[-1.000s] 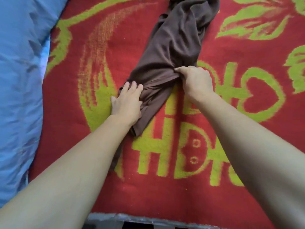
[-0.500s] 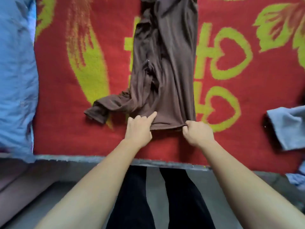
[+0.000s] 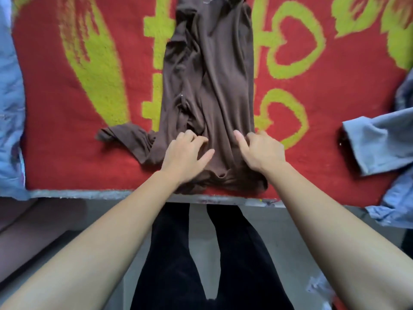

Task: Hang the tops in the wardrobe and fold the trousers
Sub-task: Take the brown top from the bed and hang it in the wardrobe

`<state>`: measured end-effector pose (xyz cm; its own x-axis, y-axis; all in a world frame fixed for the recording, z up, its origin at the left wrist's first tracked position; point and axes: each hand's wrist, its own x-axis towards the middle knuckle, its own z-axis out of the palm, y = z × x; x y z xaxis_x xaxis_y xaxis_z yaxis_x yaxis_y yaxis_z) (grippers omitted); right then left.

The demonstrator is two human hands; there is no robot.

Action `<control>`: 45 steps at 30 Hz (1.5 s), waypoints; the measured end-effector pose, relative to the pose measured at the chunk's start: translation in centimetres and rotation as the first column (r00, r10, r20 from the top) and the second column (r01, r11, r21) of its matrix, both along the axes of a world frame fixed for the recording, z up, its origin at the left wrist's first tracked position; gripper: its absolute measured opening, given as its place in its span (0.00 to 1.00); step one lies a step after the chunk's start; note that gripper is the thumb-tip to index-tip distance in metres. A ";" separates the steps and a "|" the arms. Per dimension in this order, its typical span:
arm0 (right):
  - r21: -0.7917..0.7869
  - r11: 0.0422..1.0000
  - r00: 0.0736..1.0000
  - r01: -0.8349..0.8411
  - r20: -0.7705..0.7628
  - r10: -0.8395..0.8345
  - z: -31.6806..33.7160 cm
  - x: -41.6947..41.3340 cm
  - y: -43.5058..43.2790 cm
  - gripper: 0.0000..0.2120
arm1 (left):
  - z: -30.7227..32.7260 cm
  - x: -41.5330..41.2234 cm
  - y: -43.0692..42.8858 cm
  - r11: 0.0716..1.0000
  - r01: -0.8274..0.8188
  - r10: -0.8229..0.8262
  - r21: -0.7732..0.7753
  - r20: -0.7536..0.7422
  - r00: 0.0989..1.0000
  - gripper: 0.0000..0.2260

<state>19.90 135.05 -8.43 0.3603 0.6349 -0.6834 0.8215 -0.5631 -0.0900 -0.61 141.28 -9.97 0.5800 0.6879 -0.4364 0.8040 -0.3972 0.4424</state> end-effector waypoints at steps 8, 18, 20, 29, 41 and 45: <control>0.570 0.814 0.992 -0.109 0.113 0.054 -3.3 3.0 11.9 0.23 | -1.9 5.9 14.5 0.930 -0.340 0.304 0.142 0.224 0.926 0.20; 0.417 0.856 0.949 -0.306 0.211 0.236 -4.4 6.6 25.3 0.35 | -5.1 9.1 24.4 0.988 0.131 -0.101 0.079 -0.302 0.948 0.18; 0.404 0.875 0.961 -0.266 0.182 0.208 -5.0 7.2 26.2 0.33 | -5.4 9.1 25.5 0.984 0.174 -0.160 0.025 -0.283 0.946 0.19; 0.318 0.913 0.966 0.256 -0.122 -0.228 -6.8 5.4 22.7 0.19 | -3.9 9.6 24.6 0.977 -0.198 0.204 0.080 -0.080 0.976 0.18; 0.224 0.729 0.705 0.647 -0.539 -0.460 -0.4 -0.3 5.7 0.16 | -0.3 4.1 7.6 0.865 -0.494 0.483 -0.082 -0.125 0.867 0.17; 0.197 0.811 0.724 0.551 -0.596 -0.347 4.7 -2.4 2.2 0.13 | 6.1 0.8 3.0 0.688 -0.722 0.725 -0.067 0.025 0.688 0.20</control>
